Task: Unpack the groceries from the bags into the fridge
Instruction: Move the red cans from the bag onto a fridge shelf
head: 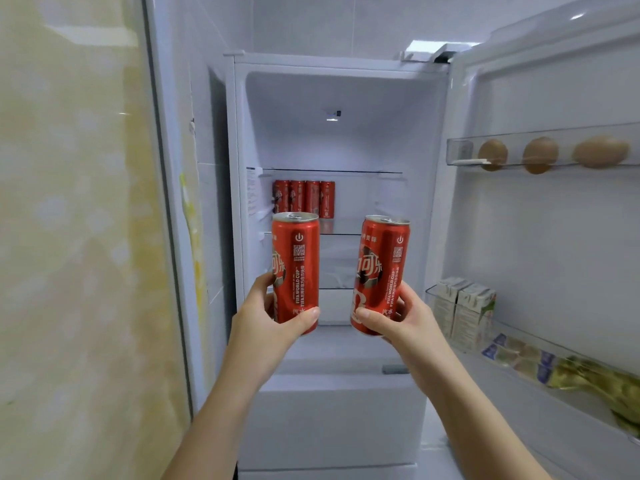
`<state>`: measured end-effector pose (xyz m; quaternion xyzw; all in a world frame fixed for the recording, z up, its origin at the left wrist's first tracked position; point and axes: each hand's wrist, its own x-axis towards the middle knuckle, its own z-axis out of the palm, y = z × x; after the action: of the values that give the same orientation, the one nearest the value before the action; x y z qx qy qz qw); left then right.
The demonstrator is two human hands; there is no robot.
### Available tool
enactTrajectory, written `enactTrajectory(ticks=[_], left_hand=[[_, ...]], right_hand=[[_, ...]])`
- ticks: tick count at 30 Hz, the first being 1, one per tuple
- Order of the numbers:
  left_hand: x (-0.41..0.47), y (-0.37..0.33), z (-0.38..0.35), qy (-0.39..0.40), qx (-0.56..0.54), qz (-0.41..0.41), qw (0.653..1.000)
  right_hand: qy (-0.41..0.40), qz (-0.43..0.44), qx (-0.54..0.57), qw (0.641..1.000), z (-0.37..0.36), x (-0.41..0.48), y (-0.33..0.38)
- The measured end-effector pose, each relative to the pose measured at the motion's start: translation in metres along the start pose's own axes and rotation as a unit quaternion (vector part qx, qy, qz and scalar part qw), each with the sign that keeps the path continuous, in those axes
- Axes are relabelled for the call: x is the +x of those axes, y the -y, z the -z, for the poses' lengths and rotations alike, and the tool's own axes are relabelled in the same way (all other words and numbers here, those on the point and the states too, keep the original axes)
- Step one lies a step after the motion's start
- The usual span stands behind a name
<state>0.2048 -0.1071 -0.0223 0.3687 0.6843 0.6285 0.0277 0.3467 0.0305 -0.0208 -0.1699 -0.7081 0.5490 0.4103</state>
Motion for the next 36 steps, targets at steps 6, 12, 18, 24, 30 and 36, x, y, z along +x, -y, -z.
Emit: enactTrajectory(ticks=[6, 12, 18, 24, 30, 36], left_hand=[[0.044, 0.026, -0.011, 0.029, -0.004, 0.009, 1.0], [0.086, 0.046, -0.03, 0.037, -0.002, 0.024, 0.999], [0.143, 0.063, -0.061, 0.028, 0.015, 0.013, 0.999], [0.21, 0.073, -0.095, 0.01, 0.016, 0.001, 1.0], [0.272, 0.075, -0.122, -0.016, 0.01, -0.002, 1.0], [0.334, 0.077, -0.143, -0.017, 0.03, -0.016, 0.999]], right_hand=[[-0.011, -0.013, -0.016, 1.0, -0.01, 0.043, -0.022], [-0.01, -0.008, -0.019, 1.0, -0.012, 0.091, -0.044], [-0.028, 0.006, -0.016, 0.999, -0.012, 0.156, -0.071], [-0.048, 0.019, -0.024, 0.998, -0.009, 0.232, -0.094], [-0.073, 0.029, -0.012, 0.997, -0.014, 0.304, -0.108], [-0.144, 0.045, -0.045, 0.988, -0.012, 0.363, -0.122]])
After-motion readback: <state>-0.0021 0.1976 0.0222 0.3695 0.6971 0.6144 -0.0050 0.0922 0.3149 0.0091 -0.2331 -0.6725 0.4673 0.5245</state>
